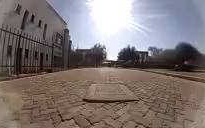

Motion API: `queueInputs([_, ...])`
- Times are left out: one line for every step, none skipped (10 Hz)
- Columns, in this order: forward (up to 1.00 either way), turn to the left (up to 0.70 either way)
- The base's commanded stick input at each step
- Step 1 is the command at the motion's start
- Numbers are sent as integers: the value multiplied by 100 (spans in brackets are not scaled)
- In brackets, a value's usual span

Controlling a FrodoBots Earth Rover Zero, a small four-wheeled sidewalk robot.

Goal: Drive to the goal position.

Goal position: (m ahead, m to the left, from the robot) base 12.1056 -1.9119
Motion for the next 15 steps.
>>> queueInputs([100,0])
queueInputs([100,0])
queueInputs([100,0])
queueInputs([100,0])
queueInputs([100,0])
queueInputs([100,0])
queueInputs([100,0])
queueInputs([100,0])
queueInputs([100,0])
queueInputs([100,27])
queueInputs([100,27])
queueInputs([100,27])
queueInputs([100,27])
queueInputs([100,27])
queueInputs([100,27])
